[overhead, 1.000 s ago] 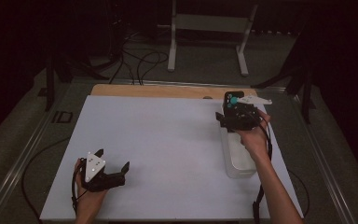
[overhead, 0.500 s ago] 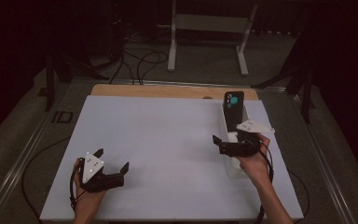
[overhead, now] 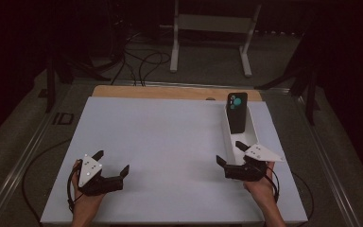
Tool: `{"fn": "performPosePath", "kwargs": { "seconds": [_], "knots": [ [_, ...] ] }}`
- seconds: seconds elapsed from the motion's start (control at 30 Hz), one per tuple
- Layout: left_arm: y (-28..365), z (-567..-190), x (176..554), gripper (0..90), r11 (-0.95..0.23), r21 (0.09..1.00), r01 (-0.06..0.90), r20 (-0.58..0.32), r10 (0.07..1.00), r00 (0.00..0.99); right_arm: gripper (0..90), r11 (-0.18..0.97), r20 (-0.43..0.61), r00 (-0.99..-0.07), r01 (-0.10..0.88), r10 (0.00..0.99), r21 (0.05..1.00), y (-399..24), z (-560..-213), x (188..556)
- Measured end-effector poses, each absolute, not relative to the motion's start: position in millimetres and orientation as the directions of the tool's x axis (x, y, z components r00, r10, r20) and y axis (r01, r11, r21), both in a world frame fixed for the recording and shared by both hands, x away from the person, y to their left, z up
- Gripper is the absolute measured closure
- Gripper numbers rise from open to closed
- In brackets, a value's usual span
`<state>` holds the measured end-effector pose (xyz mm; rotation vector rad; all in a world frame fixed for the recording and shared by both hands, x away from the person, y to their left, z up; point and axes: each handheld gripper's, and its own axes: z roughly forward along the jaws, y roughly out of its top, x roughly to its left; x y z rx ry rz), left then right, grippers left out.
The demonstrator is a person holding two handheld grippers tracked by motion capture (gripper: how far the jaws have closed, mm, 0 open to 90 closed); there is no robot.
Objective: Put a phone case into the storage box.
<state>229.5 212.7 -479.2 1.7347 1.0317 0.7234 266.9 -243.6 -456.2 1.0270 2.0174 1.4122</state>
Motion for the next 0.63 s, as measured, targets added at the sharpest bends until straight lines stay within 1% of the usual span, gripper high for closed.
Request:
{"fn": "performPosePath", "kwargs": {
  "seconds": [0.1,0.2,0.43,0.63],
  "knots": [
    [212.2,-479.6,229.3,0.2,-0.187,0.930,0.317,0.017,0.882,0.471,7.8,0.192,0.031,-0.615,0.293,0.788,0.936,-242.4,-461.2,261.0],
    [211.8,-480.0,228.9,0.2,-0.187,0.931,0.314,0.016,0.880,0.475,7.9,0.164,0.051,-0.621,0.284,0.782,0.945,-243.1,-465.0,255.5],
    [212.2,-481.9,228.3,0.2,-0.192,0.930,0.312,0.019,0.877,0.481,8.0,0.157,0.029,-0.628,0.239,0.778,0.958,-248.1,-470.1,247.6],
    [212.4,-482.7,228.7,0.2,-0.190,0.930,0.315,0.020,0.882,0.472,8.7,0.148,0.038,-0.629,0.241,0.777,0.959,-249.9,-471.2,247.7]
  ]
}}
